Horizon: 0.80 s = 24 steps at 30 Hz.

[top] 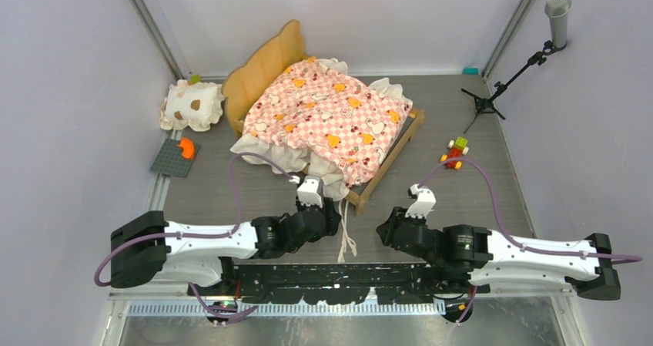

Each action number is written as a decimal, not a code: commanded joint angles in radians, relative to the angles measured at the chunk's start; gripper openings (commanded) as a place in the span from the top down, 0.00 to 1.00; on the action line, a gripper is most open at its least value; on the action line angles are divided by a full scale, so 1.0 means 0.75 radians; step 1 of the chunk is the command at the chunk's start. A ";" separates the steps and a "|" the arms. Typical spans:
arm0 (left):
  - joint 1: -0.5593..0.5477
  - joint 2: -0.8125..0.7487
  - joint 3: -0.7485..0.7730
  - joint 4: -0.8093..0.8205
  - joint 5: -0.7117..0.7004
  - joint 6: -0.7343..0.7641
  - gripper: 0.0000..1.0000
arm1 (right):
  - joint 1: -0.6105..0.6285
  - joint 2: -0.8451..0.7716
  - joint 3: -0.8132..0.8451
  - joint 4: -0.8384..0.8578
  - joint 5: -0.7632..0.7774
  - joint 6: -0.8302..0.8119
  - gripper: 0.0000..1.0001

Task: Set up the pet bed
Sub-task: Cross the ropes on the bed frame.

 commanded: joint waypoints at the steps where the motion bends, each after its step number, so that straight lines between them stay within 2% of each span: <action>1: 0.014 -0.001 -0.047 0.209 0.207 0.233 0.47 | 0.005 0.067 -0.030 0.269 -0.084 -0.196 0.58; 4: 0.012 0.013 -0.085 0.319 0.421 0.301 0.48 | 0.005 0.155 -0.016 0.340 -0.116 -0.252 0.58; 6: -0.007 0.040 -0.090 0.326 0.466 0.304 0.50 | 0.004 0.204 0.006 0.351 -0.113 -0.268 0.58; 10: -0.132 0.087 -0.091 0.271 0.299 0.251 0.51 | 0.004 0.258 0.051 0.297 -0.036 -0.227 0.59; 14: -0.228 0.160 -0.045 0.171 0.133 0.181 0.53 | 0.005 0.191 0.045 0.250 0.017 -0.175 0.60; 20: -0.244 0.296 -0.004 0.119 0.058 0.099 0.55 | 0.005 -0.011 -0.021 0.237 0.062 -0.133 0.61; 24: -0.244 0.333 0.015 0.102 0.029 0.092 0.55 | 0.005 -0.038 -0.039 0.241 0.055 -0.132 0.60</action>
